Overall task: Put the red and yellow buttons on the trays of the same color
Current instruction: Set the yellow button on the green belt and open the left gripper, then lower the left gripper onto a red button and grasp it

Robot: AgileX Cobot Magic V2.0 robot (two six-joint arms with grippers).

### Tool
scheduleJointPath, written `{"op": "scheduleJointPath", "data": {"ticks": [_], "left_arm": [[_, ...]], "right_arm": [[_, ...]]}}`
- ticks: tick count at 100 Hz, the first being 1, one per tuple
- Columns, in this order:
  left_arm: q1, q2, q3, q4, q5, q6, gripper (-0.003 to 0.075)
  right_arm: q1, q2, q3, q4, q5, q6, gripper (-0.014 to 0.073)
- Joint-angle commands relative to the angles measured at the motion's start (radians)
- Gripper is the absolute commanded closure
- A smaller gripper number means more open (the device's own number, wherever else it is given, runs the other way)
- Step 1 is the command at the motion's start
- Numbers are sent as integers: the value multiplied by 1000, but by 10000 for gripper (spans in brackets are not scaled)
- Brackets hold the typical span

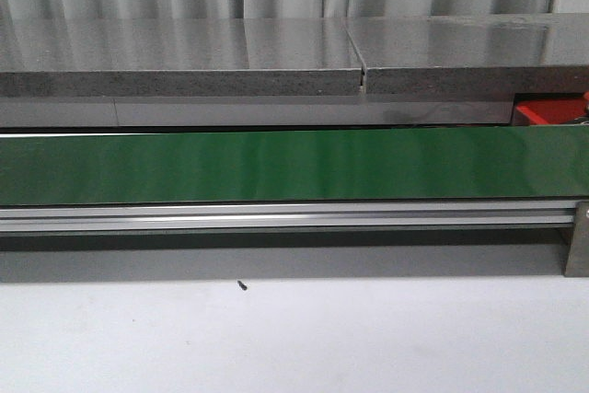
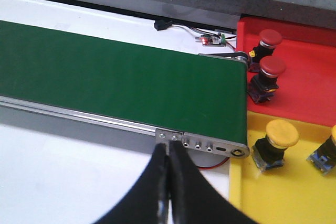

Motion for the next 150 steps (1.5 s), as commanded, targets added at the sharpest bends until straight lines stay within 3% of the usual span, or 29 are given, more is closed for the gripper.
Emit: {"op": "scheduleJointPath", "data": {"ticks": [1, 47, 92, 131, 143, 150], "left_arm": [[19, -41, -29, 2, -42, -21, 206], [117, 125, -29, -8, -72, -55, 206], [117, 277, -46, -26, -258, -57, 206], [117, 328, -103, -26, -330, -57, 208], [117, 328, -103, -26, -334, -57, 285], [117, 328, -103, -26, -336, -57, 372]], "right_arm": [[4, 7, -25, 12, -70, -9, 708], [4, 7, -25, 12, -70, -9, 708], [4, 7, -25, 12, -70, -9, 708], [4, 7, -25, 12, -70, -9, 708], [4, 7, -25, 12, -70, -9, 708], [4, 7, -25, 12, -70, -9, 708]]}}
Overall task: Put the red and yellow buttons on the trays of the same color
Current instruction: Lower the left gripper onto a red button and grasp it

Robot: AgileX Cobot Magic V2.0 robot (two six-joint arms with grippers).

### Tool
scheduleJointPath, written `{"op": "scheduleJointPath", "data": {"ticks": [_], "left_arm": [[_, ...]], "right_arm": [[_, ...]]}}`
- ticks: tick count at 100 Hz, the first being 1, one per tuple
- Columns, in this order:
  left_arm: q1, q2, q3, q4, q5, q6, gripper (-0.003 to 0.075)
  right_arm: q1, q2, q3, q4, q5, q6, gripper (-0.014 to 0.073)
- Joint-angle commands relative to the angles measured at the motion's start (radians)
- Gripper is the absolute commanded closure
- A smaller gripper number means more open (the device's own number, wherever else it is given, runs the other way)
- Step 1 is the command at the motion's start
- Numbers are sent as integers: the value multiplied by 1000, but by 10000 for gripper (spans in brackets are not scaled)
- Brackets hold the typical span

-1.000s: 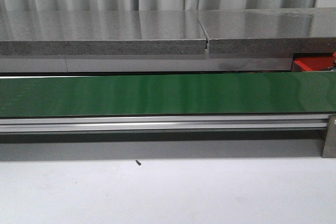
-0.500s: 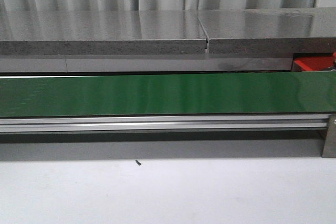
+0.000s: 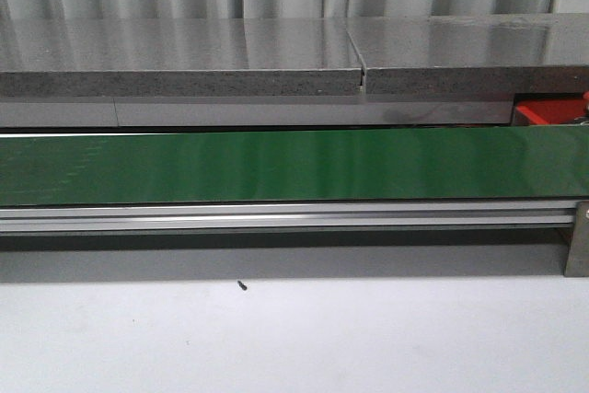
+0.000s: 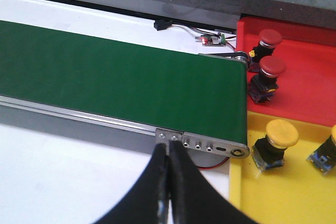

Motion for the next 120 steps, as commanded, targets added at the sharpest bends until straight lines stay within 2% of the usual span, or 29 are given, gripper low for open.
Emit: {"op": "scheduleJointPath", "data": {"ticks": [1, 11, 18, 47, 64, 73, 97, 120], "left_arm": [[3, -53, -32, -16, -42, -8, 379], [3, -53, -32, -18, -42, -8, 468], [3, -56, -32, -23, -37, -8, 493], [3, -147, -32, -34, -14, -6, 494], [-12, -231, -30, -43, 46, 15, 499], [-37, -287, 14, -48, 66, 20, 499], [-138, -456, 194, -54, -30, 20, 499], [-180, -503, 285, -54, -28, 20, 499]], "right_arm": [[4, 7, -25, 12, -70, -9, 708], [4, 7, -25, 12, -70, -9, 708], [4, 7, -25, 12, -70, -9, 708], [4, 7, -25, 12, -70, -9, 708], [4, 7, -25, 12, -70, -9, 708], [4, 7, -25, 12, -70, -9, 708], [4, 7, -25, 12, -70, -9, 708], [4, 7, -25, 12, -70, -9, 708]]}}
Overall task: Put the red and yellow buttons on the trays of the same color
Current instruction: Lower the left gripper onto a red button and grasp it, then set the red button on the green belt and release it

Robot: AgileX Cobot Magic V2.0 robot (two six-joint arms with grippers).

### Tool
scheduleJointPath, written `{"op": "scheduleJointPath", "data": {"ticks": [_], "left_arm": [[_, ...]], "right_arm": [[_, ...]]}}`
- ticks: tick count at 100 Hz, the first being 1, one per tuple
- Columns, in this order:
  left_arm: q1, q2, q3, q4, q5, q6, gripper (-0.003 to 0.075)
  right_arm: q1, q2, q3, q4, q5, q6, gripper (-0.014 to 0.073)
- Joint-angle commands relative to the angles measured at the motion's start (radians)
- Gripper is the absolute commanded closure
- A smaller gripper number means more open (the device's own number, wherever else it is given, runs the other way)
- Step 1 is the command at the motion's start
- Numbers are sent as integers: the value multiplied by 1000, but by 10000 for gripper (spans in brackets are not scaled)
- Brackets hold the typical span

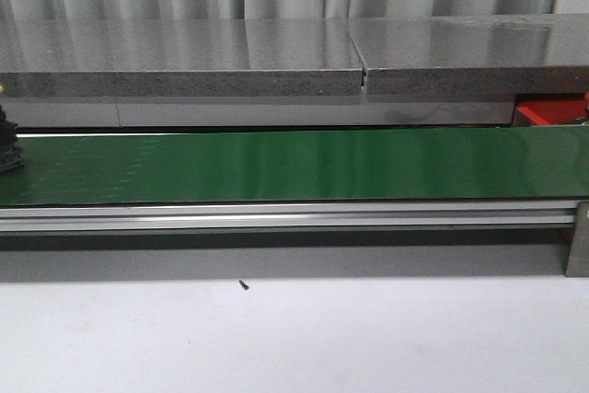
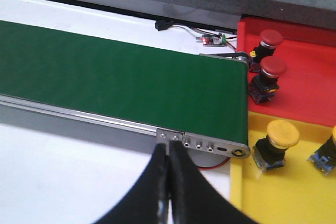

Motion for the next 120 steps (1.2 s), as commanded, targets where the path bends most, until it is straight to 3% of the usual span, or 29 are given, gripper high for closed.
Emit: {"op": "scheduleJointPath", "data": {"ticks": [1, 33, 40, 52, 59, 92, 98, 103, 120], "left_arm": [[-18, -53, 2, -15, -57, 2, 499], [-50, -51, 84, -15, -133, 2, 485], [-50, -51, 84, -15, -133, 6, 418], [-50, -51, 84, -20, -129, 5, 223], [-50, -51, 84, -24, -129, 5, 171], [-94, -178, 84, -32, -154, 25, 176], [-116, -223, 84, -32, -156, 56, 213], [-143, -260, 84, -32, -150, 74, 289], [-231, -365, 117, -32, -143, 80, 737]], "right_arm": [[4, 7, -25, 12, -70, -9, 708], [4, 7, -25, 12, -70, -9, 708], [4, 7, -25, 12, -70, -9, 708], [4, 7, -25, 12, -70, -9, 708], [4, 7, -25, 12, -70, -9, 708], [4, 7, -25, 12, -70, -9, 708], [4, 7, -25, 12, -70, -9, 708], [4, 7, -25, 12, -70, -9, 708], [4, 7, -25, 12, -70, -9, 708]]}}
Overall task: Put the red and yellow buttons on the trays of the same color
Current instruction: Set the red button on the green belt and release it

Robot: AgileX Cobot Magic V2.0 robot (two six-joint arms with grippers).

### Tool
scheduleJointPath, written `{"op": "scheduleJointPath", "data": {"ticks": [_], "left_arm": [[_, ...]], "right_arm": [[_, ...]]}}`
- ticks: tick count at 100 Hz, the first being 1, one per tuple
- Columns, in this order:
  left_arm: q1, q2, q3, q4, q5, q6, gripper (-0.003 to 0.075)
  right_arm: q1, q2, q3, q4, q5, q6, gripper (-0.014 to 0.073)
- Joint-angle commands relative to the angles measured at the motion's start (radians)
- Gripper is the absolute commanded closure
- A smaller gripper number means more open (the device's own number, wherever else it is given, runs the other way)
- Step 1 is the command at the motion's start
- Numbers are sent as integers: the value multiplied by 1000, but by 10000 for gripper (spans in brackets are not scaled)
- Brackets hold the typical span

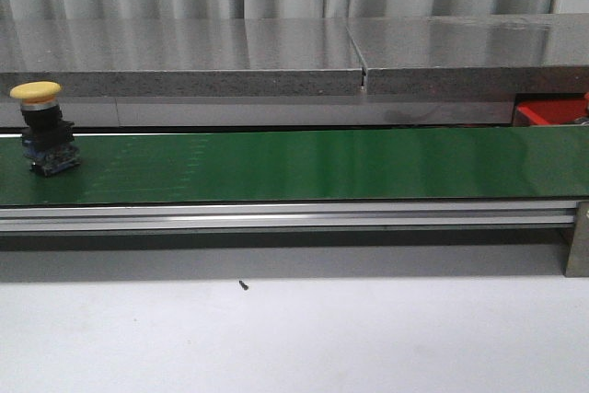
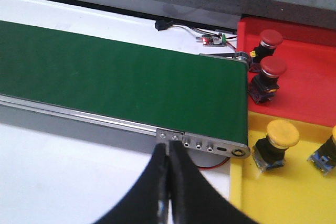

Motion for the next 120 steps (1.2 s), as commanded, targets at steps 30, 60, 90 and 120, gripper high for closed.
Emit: {"op": "scheduleJointPath", "data": {"ticks": [30, 60, 90, 120], "left_arm": [[-169, -256, 124, -21, -46, 10, 739], [-265, -461, 280, -21, -46, 17, 739], [-285, -694, 424, -21, 14, 17, 739], [-285, -907, 553, -21, 41, 17, 739]], "right_arm": [[4, 7, -25, 12, -86, -9, 708], [4, 8, -25, 12, -102, -9, 708], [4, 54, -30, 12, -98, -10, 708], [42, 234, -174, 12, -85, -18, 708]]}}
